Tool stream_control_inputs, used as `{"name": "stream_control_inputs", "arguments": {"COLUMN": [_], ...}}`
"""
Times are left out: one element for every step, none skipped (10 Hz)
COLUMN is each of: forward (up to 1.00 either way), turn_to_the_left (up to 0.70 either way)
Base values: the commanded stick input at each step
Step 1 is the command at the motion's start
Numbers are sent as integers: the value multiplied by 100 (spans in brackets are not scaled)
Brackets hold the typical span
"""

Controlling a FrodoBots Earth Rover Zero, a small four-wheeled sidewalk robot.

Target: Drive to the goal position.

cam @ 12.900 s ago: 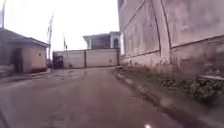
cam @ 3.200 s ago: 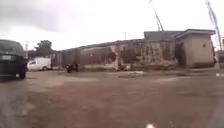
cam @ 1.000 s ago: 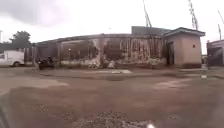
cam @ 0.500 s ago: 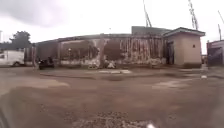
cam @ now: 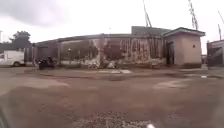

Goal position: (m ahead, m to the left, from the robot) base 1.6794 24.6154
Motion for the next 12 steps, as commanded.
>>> {"name": "stream_control_inputs", "arguments": {"forward": [0,0,0,0,0,0,0,0,0,0,0,0], "turn_to_the_left": [0,0,0,0,0,0,0,0,-6,-17,-28,-38]}}
